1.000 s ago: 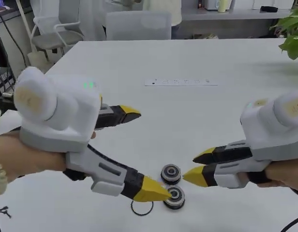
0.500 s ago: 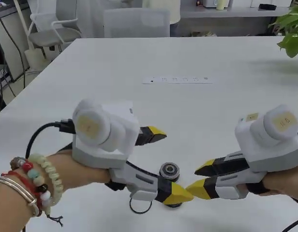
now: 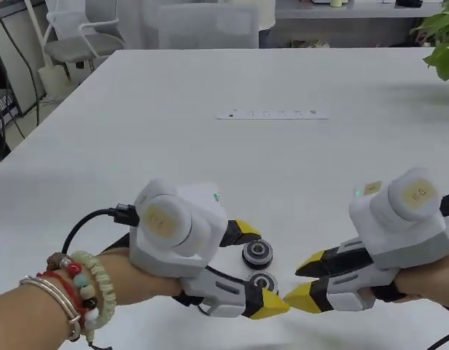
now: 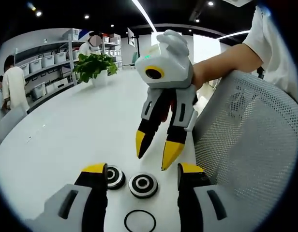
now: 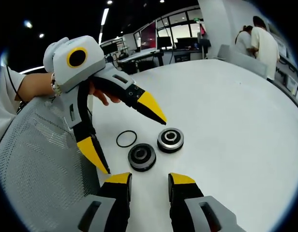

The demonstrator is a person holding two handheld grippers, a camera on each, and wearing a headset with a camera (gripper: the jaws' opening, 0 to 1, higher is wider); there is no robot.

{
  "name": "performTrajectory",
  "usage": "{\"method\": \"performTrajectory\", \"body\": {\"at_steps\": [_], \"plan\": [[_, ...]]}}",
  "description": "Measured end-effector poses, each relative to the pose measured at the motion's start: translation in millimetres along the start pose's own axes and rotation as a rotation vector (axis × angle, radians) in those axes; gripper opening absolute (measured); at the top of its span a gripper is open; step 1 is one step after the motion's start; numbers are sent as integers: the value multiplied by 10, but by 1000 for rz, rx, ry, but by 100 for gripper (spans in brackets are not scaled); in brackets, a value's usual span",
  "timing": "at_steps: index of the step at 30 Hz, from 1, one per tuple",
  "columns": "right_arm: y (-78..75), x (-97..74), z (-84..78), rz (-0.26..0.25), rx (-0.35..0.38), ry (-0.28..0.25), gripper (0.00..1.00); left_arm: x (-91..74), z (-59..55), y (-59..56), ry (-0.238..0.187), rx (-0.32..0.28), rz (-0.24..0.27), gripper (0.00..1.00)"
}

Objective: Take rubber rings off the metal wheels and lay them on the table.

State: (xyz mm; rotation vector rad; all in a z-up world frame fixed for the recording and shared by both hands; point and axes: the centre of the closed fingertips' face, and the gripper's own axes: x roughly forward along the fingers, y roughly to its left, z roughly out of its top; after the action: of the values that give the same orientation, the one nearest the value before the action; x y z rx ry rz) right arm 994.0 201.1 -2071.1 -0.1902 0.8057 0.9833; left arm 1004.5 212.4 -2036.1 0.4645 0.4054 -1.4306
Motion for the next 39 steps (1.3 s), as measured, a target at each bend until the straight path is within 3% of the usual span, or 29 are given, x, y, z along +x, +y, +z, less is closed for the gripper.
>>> {"method": "performTrajectory", "body": {"at_steps": [7, 15, 21, 30, 31, 34, 36, 39], "plan": [[16, 34, -26, 2, -9, 4, 28, 18, -11, 15, -15, -9, 12, 40], [-9, 80, -24, -16, -23, -1, 27, 56, -109, 7, 7, -4, 19, 29], [59, 146, -18, -3, -45, 4, 25, 56, -147, -7, 22, -8, 8, 18], [98, 219, 32, 1, -51, -10, 23, 72, -288, -11, 76, -11, 5, 12], [105, 231, 29, 4, -50, -10, 23, 69, -259, -13, 58, -26, 6, 12], [116, 248, 29, 7, -61, -8, 22, 54, -270, -1, 65, -58, 9, 9], [117, 256, 29, 6, -58, -6, 21, 59, -270, -1, 66, -33, 13, 9], [92, 259, 33, -5, -60, -6, 18, 57, -268, -4, 66, -41, 15, 9]]}}
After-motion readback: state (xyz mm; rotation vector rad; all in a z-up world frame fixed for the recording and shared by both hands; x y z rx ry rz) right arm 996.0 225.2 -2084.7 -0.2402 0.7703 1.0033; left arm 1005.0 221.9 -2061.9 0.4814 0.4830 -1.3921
